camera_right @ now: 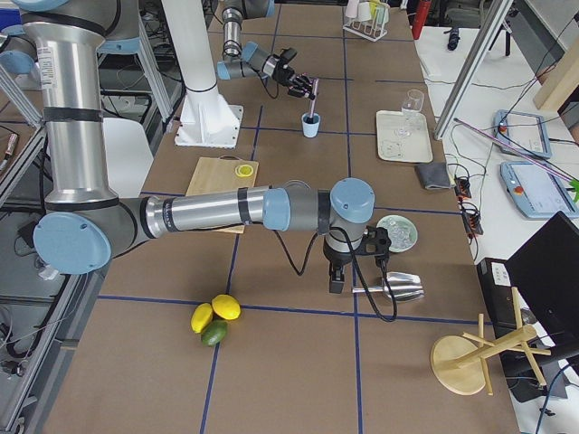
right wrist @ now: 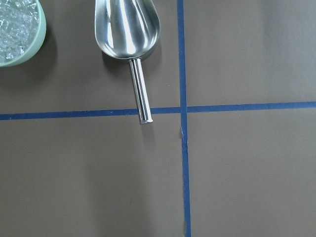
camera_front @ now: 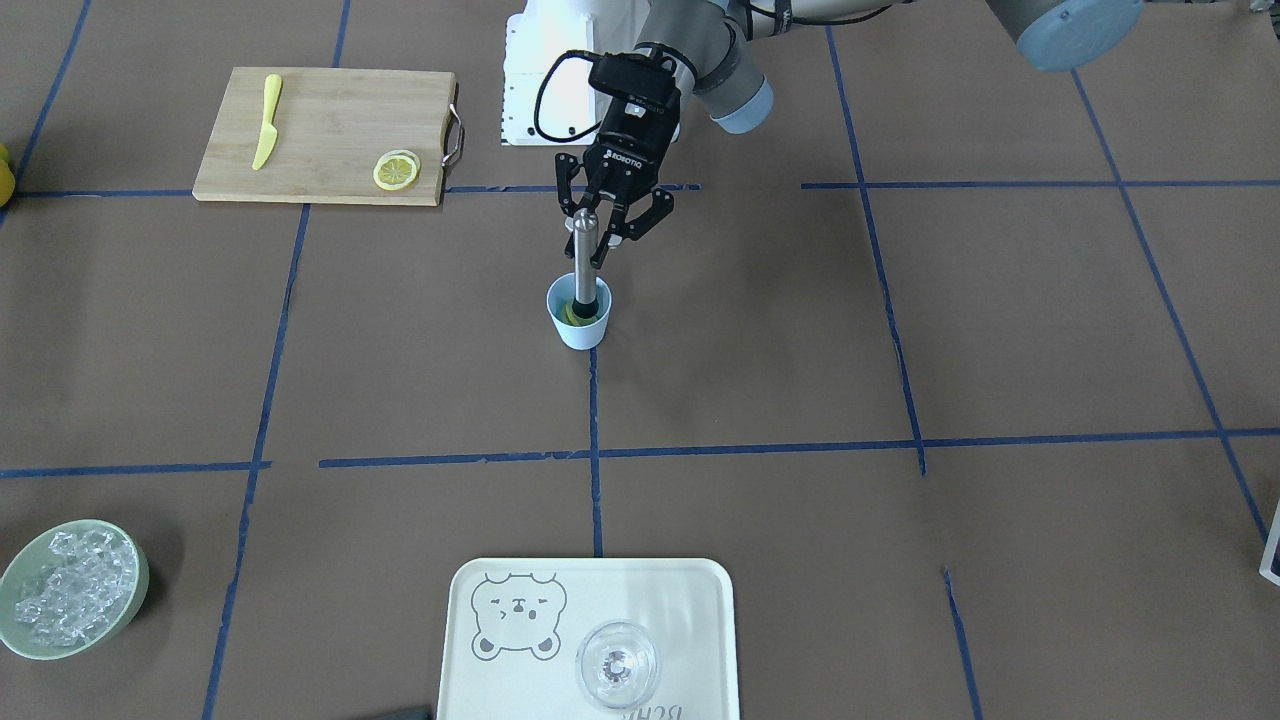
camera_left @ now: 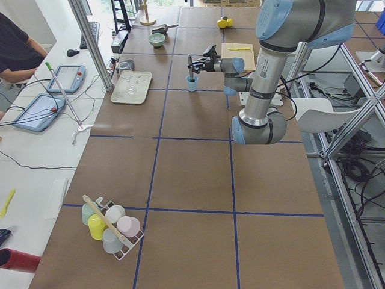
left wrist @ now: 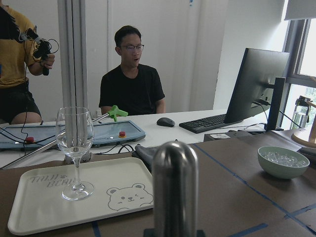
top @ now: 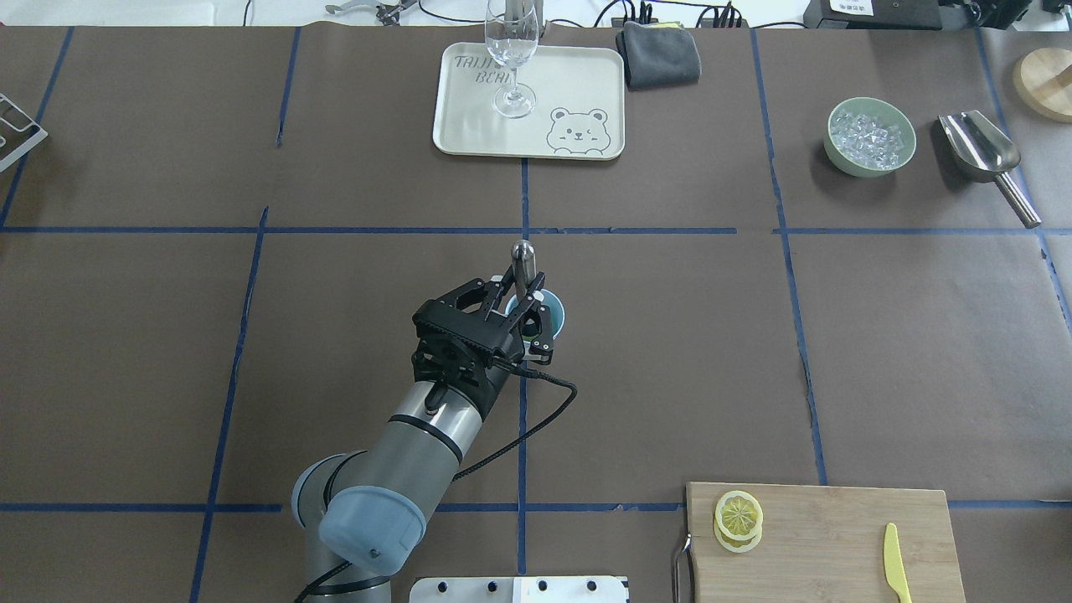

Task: Squeeze lemon into cup
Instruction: 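Press the muddler down into the cup onto the lemon slice with the left gripper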

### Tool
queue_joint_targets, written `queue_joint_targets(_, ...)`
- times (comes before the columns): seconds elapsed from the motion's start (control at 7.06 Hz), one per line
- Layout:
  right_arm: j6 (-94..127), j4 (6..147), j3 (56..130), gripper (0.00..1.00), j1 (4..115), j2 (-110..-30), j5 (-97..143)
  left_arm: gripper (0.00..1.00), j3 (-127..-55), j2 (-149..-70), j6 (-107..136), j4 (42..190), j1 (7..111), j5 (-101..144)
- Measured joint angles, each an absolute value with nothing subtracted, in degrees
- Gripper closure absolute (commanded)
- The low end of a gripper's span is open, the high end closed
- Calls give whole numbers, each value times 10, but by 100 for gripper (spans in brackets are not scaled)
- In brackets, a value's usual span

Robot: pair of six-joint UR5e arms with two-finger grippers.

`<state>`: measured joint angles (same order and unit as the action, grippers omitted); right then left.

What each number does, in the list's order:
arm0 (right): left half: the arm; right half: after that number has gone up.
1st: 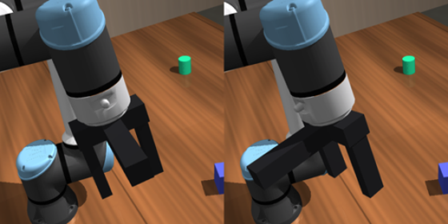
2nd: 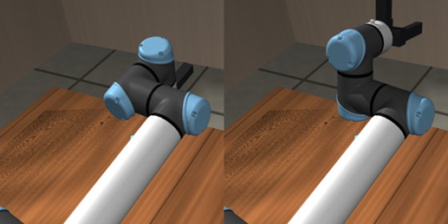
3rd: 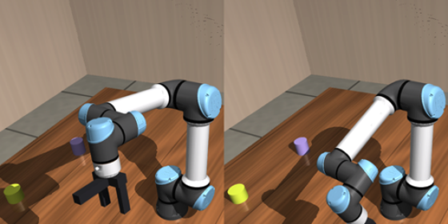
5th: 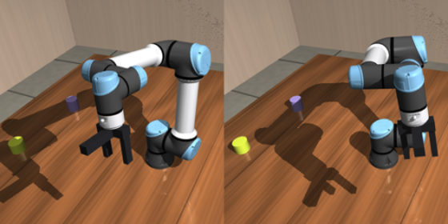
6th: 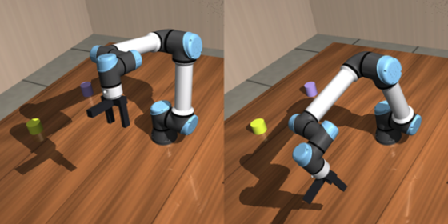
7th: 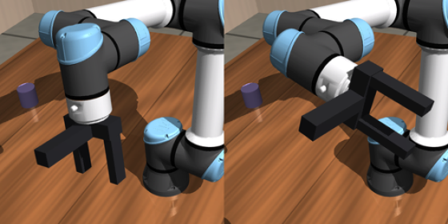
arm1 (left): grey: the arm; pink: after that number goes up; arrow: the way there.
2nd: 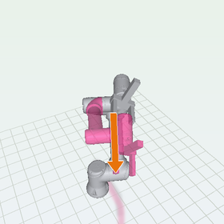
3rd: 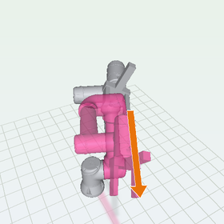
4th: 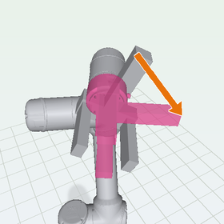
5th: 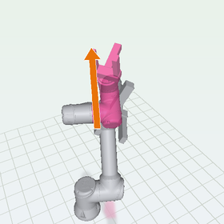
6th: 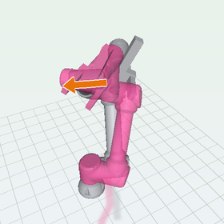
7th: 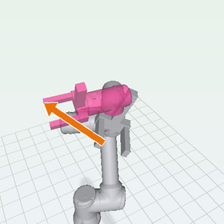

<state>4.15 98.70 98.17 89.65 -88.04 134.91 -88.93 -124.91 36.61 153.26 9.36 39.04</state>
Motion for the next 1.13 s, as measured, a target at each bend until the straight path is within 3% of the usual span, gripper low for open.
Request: queue_joint_targets(1.13, 41, 987, 981, 0, 896, -879, 1348, 100, -869, -1254, 368, 1537, 93, 390)
